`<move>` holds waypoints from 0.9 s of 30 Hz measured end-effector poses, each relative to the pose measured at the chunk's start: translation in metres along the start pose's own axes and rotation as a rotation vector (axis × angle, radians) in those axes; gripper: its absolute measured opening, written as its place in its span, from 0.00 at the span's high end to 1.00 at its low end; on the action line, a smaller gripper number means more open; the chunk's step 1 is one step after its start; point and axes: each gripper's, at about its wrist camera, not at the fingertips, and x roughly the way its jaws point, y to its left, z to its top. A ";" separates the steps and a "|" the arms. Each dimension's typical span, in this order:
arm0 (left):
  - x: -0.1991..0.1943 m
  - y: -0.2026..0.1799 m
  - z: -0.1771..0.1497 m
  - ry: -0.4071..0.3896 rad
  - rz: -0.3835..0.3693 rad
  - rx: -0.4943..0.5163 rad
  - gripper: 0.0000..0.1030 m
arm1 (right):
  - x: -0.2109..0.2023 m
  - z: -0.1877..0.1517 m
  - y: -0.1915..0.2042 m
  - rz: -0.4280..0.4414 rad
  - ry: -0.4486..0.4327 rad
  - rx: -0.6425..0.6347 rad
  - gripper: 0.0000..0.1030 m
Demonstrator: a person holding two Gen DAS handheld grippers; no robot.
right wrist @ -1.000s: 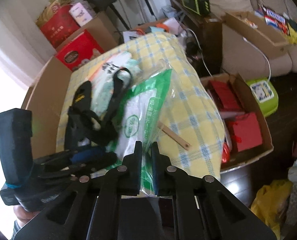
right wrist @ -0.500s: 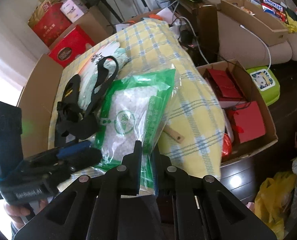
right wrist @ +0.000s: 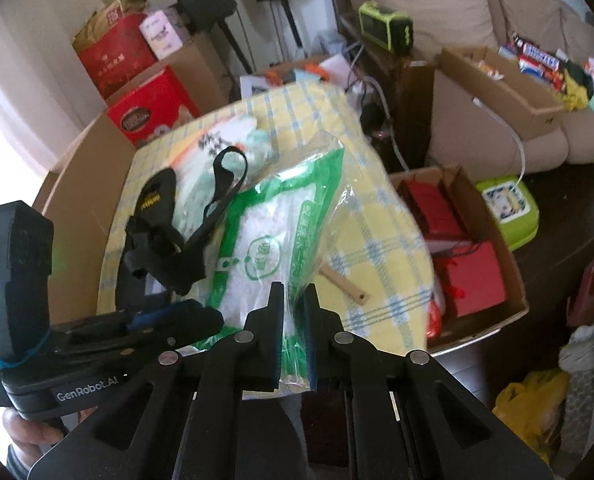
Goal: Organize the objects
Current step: 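Grasp the green-bordered bag with the left gripper and lift it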
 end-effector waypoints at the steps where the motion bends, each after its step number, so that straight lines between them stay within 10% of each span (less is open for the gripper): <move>1: -0.006 -0.005 0.001 -0.017 -0.017 0.005 0.74 | -0.005 0.002 0.000 -0.005 -0.012 -0.001 0.92; 15: -0.095 -0.031 0.031 -0.211 -0.125 0.036 0.74 | -0.065 0.031 0.025 0.098 -0.131 -0.017 0.92; 17: -0.110 -0.031 0.032 -0.202 -0.188 0.035 0.88 | -0.065 0.033 0.038 0.193 -0.116 -0.025 0.94; 27: -0.108 -0.002 0.025 -0.169 0.042 -0.015 0.88 | 0.001 0.029 0.082 0.037 -0.030 -0.133 0.97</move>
